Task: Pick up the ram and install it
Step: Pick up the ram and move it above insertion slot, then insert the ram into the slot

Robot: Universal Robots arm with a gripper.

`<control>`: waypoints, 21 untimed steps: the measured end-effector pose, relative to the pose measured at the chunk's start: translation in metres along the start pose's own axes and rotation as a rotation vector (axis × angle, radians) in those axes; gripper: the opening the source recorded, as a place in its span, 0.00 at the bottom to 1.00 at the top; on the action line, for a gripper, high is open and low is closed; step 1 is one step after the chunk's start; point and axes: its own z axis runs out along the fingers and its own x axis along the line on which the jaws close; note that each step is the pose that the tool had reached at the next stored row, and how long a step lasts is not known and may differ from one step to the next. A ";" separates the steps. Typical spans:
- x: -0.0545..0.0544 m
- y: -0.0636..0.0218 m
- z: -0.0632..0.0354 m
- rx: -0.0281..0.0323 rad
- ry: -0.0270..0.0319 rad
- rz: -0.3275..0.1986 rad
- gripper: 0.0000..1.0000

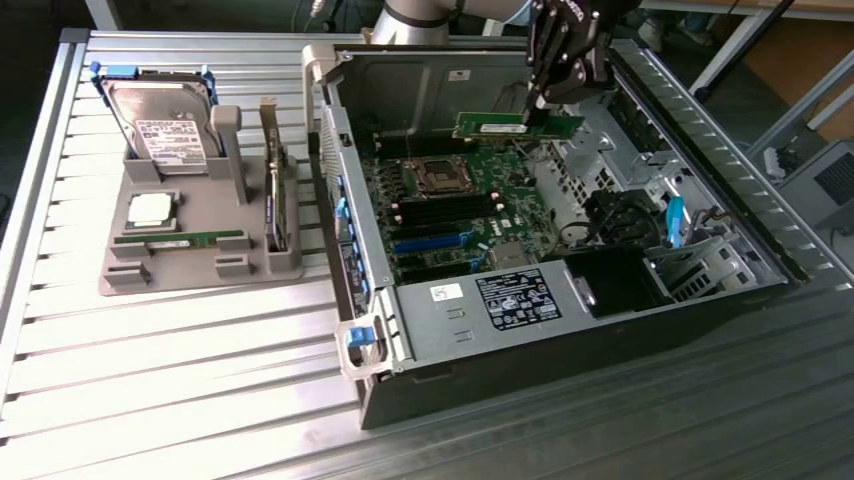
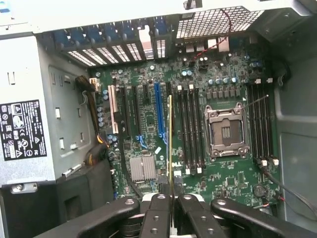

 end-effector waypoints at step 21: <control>-0.001 -0.0127 0.0031 0.0001 0.0006 0.000 0.11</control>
